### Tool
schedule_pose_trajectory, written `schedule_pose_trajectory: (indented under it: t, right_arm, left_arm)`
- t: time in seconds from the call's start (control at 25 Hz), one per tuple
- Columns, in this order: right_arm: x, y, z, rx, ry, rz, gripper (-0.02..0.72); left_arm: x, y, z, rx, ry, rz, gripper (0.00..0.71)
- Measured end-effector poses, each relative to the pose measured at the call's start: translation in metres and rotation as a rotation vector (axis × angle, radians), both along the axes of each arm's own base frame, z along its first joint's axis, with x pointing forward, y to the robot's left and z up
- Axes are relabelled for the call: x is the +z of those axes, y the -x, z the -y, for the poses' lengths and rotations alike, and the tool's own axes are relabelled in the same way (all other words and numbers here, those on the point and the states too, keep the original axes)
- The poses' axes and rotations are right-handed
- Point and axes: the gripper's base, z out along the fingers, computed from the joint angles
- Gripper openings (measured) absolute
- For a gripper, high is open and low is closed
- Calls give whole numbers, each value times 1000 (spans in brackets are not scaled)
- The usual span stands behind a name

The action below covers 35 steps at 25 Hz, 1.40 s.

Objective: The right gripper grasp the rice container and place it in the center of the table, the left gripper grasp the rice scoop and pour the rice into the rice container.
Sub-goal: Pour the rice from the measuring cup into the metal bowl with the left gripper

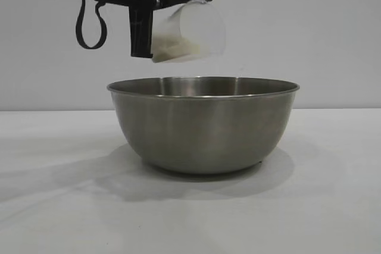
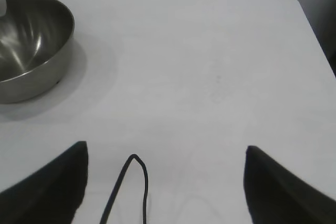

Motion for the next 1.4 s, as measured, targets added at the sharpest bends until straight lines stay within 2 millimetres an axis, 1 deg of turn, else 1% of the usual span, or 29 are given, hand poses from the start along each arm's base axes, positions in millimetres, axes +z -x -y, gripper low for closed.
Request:
schedule_pose_trajectory:
  t: [0.24,0.4,0.8,1.2,1.4]
  right_arm:
    - [0,0,0,0,0,0,522]
    - [0,0,0,0,0,0,522]
    - [0,0,0,0,0,0,522]
    - [0,0,0,0,0,0,522]
    - [0,0,0,0,0,0,522]
  left_arm:
    - [-2,2,2,-21,-123,176,0]
    - [-4,3,4,-46,-201,257,0]
    - [-5,5,4,-72,-302,420,0]
    - [-5,5,4,-87,-434,652,0]
    - [-6,7,5,-122,-457,692,0]
